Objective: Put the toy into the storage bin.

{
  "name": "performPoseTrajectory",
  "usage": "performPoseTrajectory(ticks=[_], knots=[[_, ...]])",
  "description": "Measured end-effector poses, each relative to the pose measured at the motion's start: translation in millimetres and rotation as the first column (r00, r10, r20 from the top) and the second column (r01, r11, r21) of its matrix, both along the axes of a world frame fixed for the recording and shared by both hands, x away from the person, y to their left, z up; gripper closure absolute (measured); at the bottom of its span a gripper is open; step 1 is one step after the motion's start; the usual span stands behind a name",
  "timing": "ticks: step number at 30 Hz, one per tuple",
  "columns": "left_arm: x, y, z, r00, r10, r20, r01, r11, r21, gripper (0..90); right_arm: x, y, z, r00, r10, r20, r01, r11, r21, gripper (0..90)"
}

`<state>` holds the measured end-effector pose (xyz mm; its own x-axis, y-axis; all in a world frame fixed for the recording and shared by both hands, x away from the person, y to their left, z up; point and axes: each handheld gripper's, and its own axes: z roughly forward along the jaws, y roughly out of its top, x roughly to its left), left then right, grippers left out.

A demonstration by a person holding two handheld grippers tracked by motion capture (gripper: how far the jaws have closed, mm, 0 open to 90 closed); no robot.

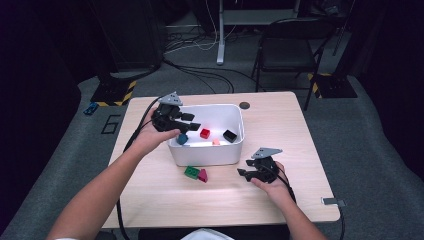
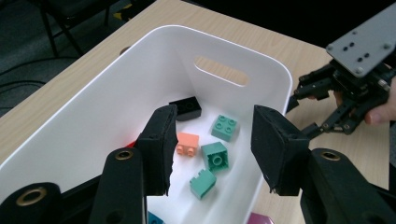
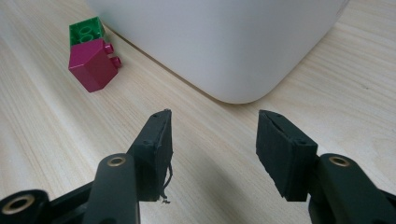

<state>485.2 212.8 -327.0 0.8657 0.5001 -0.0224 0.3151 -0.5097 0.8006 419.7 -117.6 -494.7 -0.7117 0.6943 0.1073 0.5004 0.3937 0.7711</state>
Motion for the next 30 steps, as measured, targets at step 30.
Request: performPoseTrajectory(ticks=[30], knots=[[-82.0,-3.6,-69.1,0.9905,-0.121,-0.065,0.121,0.9927,0.002,48.9,-0.3,1.4,0.9,1.0000,-0.001,0.005,0.001,1.000,-0.001,45.4]])
